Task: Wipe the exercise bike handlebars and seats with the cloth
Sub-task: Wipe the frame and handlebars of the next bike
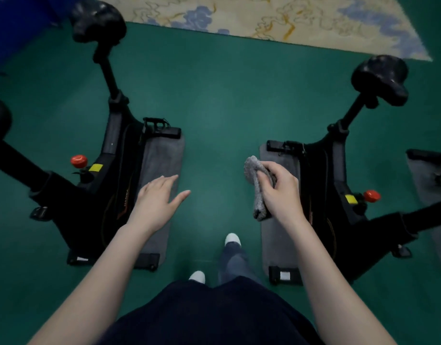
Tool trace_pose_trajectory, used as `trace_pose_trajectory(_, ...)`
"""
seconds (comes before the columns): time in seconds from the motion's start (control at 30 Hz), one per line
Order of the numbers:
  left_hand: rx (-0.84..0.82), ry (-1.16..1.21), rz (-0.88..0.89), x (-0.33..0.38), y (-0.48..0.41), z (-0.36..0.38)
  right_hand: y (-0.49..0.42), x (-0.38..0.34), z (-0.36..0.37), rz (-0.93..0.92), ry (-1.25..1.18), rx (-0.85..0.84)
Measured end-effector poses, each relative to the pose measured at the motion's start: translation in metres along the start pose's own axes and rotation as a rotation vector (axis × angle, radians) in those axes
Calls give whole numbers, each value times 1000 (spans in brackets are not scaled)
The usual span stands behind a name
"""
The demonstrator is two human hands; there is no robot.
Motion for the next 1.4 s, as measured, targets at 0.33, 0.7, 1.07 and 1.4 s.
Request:
trace_pose_trajectory(0.33, 68, 71, -219, 54, -60, -7, -131, 22, -16, -153, 17, -220)
trace_pose_trajectory(0.7, 71, 129, -418, 34, -100, -24, -215, -9, 48, -253, 13, -480)
trace_pose_trajectory(1.07, 167, 242, -566, -55, -180, -58, -312, -72, 144, -377, 73, -594)
trace_pose_trajectory(1.4, 218, 316, -824, -112, -176, -78, -340, -139, 250, -513, 57, -863)
Point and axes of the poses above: each hand's wrist, its own y-axis away from the middle knuckle, its own z-axis out of the palm, x = y × z, the point moved 2 cm from there along -y, towards the middle knuckle, and after that the axes turned 5 degrees about -y, right-handed, at the moved point
